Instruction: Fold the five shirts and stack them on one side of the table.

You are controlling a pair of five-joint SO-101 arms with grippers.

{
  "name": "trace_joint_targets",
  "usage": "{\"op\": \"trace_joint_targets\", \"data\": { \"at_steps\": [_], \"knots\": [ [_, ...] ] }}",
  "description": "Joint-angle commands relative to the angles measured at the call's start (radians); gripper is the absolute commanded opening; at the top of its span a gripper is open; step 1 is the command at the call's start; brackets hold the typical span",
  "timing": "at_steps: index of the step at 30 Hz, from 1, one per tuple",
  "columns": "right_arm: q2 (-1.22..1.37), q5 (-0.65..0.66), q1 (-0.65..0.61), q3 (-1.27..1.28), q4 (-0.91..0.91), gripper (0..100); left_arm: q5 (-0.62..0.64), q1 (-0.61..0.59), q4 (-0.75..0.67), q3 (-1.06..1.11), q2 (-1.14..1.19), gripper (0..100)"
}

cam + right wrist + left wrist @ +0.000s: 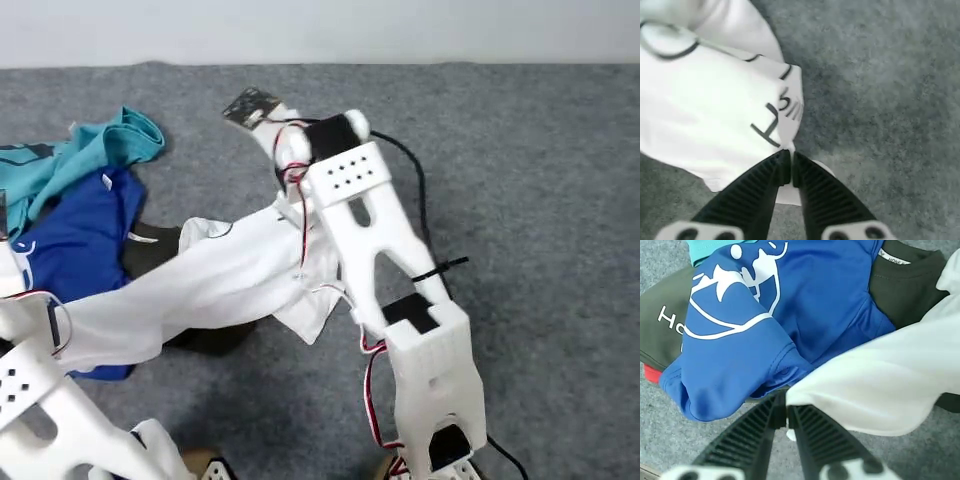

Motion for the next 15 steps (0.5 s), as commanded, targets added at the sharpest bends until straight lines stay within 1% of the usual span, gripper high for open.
{"op": "trace_joint_targets", "data": {
  "at_steps": [1,3,5,9,15],
  "knots": [
    [0.008,0.008,0.076,-0.055,0.025,19.6,-0.002,-0.002,-0.015,-0.004,-0.023,0],
    [0.013,0.005,0.108,-0.057,0.025,29.3,-0.002,-0.002,-0.015,-0.004,-0.023,0],
    [0.001,0.003,0.120,-0.066,0.025,32.3,-0.002,-0.002,-0.015,-0.004,-0.023,0],
    [-0.036,0.006,0.119,-0.081,0.038,27.7,-0.002,-0.002,-0.020,0.016,-0.023,0],
    [-0.079,0.008,0.119,-0.052,0.044,14.5,-0.002,-0.002,-0.021,0.031,-0.023,0]
  ]
}}
